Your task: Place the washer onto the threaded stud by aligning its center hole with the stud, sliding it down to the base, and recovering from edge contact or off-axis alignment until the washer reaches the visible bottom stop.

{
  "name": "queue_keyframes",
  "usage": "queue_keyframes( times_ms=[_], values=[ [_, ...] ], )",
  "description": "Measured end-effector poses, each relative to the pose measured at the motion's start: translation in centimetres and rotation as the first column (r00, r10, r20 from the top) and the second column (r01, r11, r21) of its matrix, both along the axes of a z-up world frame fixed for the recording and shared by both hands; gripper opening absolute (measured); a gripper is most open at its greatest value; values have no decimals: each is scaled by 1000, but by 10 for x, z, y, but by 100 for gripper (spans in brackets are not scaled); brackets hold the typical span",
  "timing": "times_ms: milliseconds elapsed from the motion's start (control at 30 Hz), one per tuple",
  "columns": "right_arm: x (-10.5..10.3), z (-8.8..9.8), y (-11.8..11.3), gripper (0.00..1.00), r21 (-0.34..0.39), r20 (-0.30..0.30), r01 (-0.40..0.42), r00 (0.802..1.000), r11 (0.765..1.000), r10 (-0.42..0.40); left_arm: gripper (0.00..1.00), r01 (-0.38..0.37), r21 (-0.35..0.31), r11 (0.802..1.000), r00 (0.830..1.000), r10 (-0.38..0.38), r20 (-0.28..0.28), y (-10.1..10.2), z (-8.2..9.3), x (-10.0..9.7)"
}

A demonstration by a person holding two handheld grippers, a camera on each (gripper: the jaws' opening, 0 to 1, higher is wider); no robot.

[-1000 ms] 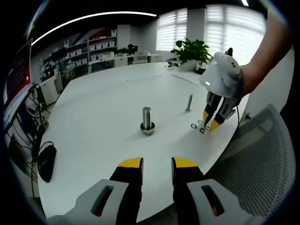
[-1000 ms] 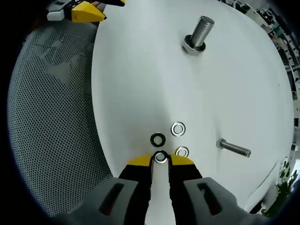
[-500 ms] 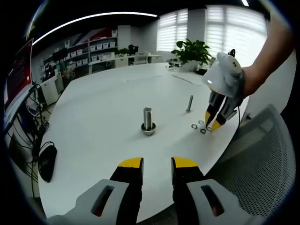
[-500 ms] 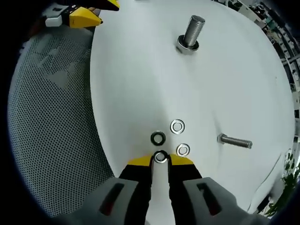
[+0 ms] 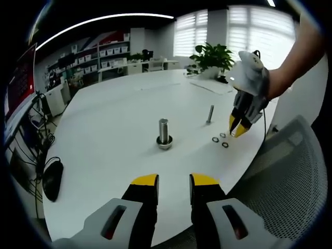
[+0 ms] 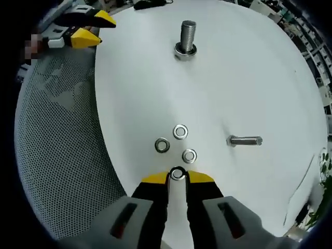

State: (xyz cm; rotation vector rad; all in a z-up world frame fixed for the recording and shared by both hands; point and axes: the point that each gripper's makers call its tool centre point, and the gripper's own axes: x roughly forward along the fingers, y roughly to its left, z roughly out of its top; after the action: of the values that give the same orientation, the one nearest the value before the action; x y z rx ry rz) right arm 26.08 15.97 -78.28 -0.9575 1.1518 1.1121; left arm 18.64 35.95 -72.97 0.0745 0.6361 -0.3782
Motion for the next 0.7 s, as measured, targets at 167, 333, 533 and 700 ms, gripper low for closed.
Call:
queue_keyframes(
  times_ms=[167, 333, 533, 700],
  values=[
    [14, 8, -1, 14, 17, 16, 27, 1000, 1000, -27, 21, 4, 2, 1000, 1000, -4, -4, -1, -1, 0],
    [29, 20, 2, 14, 41, 30, 50, 998, 998, -52, 21, 6, 3, 1000, 1000, -6, -7, -1, -1, -1],
    [43, 28, 2, 14, 43, 42, 52, 998, 998, -54, 21, 7, 6, 1000, 1000, -7, -10, -1, -1, -1],
    [50, 31, -2, 14, 16, 48, 9, 999, 1000, -10, 21, 4, 6, 1000, 1000, -4, -9, 0, -1, -1]
  ],
)
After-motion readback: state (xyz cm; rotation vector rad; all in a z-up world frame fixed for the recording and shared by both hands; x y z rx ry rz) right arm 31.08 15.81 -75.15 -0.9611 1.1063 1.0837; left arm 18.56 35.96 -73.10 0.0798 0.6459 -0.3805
